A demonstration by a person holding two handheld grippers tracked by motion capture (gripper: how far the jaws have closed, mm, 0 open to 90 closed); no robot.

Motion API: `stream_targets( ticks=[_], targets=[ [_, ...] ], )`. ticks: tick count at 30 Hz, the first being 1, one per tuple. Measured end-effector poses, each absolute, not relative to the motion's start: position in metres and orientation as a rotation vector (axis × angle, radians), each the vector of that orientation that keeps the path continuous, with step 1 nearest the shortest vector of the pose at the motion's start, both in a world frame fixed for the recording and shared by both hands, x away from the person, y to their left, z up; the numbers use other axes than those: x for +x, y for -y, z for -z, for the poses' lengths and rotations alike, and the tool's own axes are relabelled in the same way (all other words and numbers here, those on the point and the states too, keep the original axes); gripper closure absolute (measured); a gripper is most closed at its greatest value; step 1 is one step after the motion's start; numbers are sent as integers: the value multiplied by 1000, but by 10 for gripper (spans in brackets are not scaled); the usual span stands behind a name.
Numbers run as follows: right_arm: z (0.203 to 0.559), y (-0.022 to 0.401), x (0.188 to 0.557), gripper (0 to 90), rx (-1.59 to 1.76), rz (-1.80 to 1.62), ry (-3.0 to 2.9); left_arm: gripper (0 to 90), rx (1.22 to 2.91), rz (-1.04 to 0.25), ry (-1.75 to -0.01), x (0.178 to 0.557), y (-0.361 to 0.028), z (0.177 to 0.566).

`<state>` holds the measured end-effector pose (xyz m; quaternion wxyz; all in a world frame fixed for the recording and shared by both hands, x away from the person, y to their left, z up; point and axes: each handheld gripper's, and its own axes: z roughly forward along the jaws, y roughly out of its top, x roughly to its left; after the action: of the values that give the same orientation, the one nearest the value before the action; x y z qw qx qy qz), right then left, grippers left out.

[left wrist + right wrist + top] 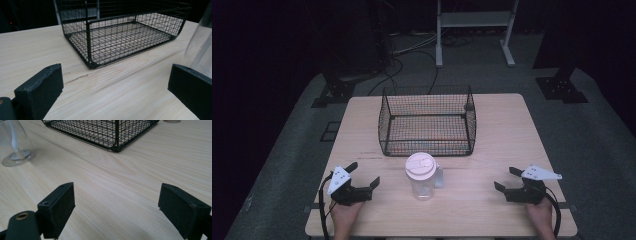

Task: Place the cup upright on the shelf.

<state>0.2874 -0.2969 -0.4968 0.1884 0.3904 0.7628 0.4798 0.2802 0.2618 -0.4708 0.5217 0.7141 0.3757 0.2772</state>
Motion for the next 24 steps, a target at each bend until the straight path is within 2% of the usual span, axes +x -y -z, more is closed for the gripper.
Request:
stream_targets(
  ticks=[16,24],
  targets=[
    [497,297,287,129,1096,-1348,-2147,0,1756,-647,-809,276,-242,466],
    [497,297,287,129,1097,-1346,-2148,0,1744,-637,-776,276,-243,452]
  ],
)
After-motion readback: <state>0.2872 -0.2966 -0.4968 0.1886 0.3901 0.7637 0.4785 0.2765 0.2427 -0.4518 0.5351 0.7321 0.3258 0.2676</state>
